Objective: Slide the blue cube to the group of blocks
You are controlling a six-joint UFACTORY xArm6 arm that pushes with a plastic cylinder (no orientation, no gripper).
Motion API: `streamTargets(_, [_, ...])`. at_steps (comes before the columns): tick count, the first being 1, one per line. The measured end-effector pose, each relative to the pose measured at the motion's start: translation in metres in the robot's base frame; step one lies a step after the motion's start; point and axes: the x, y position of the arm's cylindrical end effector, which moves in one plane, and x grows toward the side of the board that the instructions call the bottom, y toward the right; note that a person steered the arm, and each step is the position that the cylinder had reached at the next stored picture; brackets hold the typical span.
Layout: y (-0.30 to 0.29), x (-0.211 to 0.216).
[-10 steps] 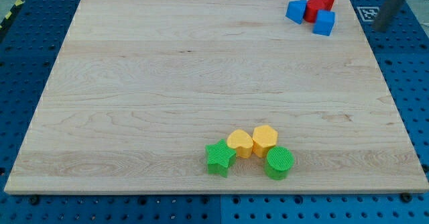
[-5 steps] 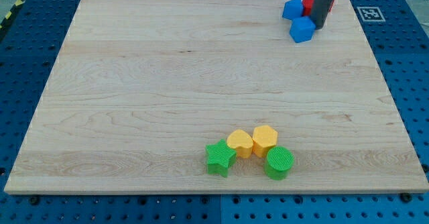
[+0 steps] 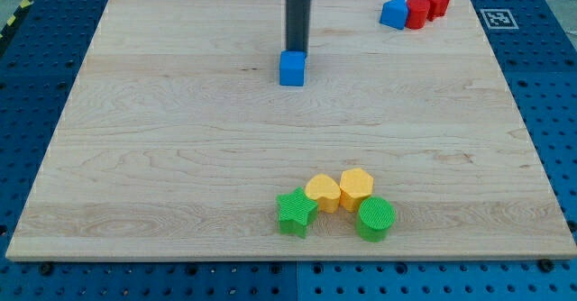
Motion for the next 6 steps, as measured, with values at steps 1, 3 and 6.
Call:
streamTargets(1, [-0.008, 0.027])
streamTargets(3, [-0.008, 0.095])
streamTargets(6, [0.002, 0.169])
